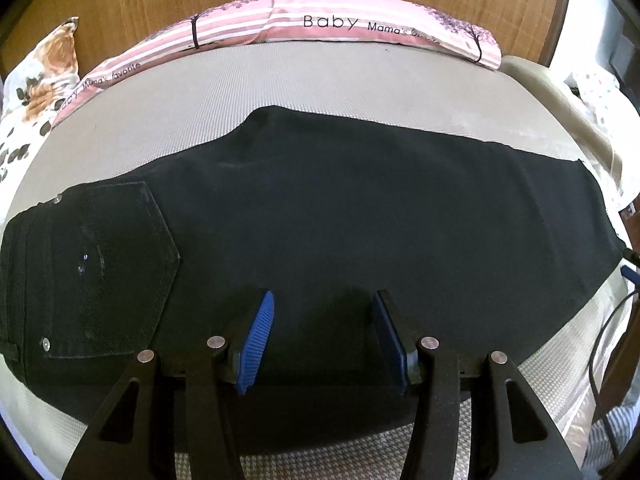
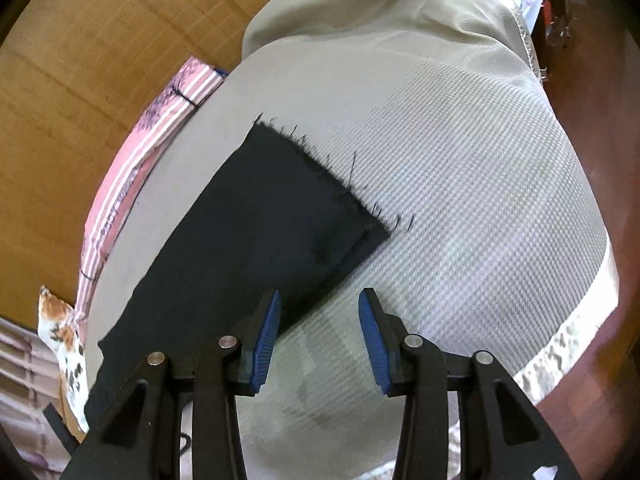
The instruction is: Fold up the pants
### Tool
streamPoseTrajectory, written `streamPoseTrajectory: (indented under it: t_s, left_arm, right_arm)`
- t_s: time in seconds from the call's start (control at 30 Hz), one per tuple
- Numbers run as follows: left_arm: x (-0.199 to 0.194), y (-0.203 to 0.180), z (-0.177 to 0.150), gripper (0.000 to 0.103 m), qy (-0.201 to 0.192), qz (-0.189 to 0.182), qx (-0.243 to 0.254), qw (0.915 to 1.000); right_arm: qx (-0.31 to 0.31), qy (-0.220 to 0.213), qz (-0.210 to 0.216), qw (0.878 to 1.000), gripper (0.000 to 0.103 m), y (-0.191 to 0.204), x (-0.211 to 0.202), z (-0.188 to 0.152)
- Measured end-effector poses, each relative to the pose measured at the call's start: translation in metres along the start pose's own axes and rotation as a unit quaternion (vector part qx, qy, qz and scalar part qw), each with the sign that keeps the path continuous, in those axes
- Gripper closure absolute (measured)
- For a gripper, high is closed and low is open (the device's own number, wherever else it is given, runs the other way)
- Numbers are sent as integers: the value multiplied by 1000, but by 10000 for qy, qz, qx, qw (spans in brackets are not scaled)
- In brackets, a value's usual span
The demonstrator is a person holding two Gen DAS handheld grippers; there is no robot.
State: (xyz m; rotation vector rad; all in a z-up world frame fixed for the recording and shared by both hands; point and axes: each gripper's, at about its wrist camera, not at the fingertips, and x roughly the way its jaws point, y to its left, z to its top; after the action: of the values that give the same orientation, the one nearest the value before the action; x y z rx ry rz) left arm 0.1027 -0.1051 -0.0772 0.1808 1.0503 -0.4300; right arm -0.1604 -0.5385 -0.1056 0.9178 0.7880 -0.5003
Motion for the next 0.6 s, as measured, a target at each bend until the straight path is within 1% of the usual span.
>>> streamPoseTrajectory:
  t_s: [0.1,0.27,0.5,0.6]
  left_arm:
    - [3,-1,-1,51,46,32,14,10000]
    - [4,-4,-1,47,59,67,77,9999]
    - [5,-5,-1,44,67,92,63,9999]
    - [5,-5,-1,44,62,97,67,9999]
  right_arm:
    - [44,-95,68,9999,67,-1,5,8]
    - [394,-327,334,9981,68,-9,13,21]
    - [621,-347,563,9959,88,-18,21,28]
    - [646,-298,567,9959,93,-17,22,29]
